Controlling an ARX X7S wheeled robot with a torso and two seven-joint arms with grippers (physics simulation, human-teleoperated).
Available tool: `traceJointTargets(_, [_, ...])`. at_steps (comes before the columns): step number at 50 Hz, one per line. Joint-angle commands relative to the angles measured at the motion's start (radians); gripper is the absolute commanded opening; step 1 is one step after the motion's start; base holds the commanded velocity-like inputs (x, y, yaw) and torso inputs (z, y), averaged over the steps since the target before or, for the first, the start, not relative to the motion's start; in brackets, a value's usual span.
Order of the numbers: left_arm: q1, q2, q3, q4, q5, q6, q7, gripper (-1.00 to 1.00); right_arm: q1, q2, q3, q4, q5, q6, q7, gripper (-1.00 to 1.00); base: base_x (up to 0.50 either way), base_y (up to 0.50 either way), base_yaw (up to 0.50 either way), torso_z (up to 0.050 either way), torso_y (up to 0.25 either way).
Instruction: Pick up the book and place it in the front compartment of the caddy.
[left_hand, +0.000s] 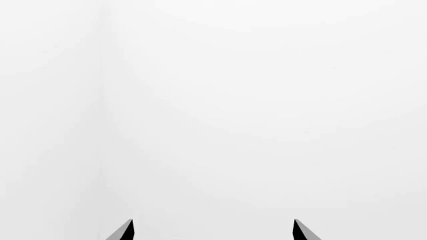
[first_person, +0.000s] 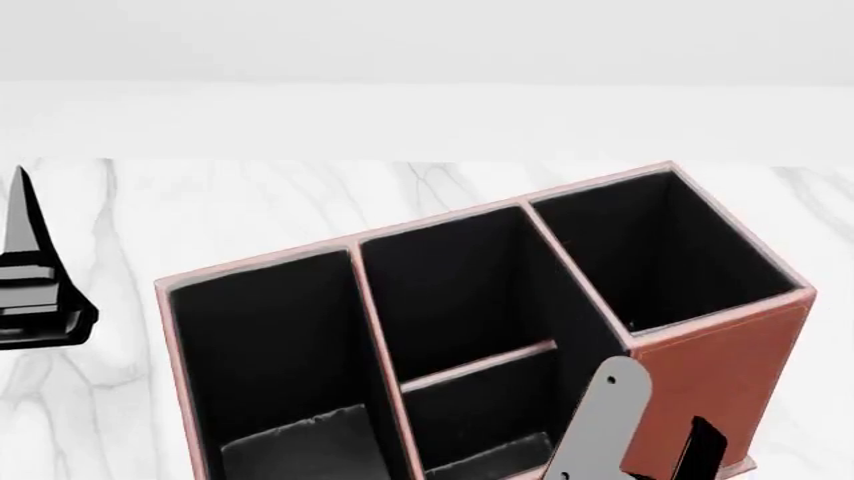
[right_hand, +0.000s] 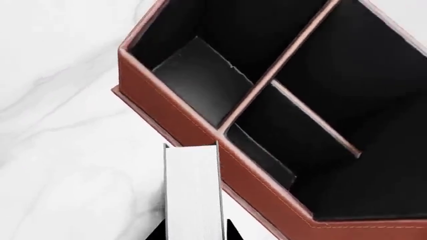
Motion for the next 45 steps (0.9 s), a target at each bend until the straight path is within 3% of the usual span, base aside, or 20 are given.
traceJointTargets(1, [0.003, 0.013, -0.023, -0.010, 0.018, 0.018, 0.015, 1.00, 0.156, -0.052, 0.145, -0.051, 0.053, 0.096, -0.005, -1.00, 0.00, 0.00, 0.00, 0.000, 0.000])
traceJointTargets(17, [0.001, 0.009, -0.017, -0.013, 0.015, 0.022, 0.010, 1.00, 0.327, -0.086, 0.219, -0.029, 0.181, 0.161, 0.063, -1.00, 0.00, 0.00, 0.00, 0.000, 0.000])
traceJointTargets(45, [0.004, 0.003, -0.008, -0.014, 0.009, 0.028, 0.001, 1.00, 0.490, -0.148, 0.093, 0.119, 0.027, 0.069, 0.219, -1.00, 0.00, 0.00, 0.00, 0.000, 0.001])
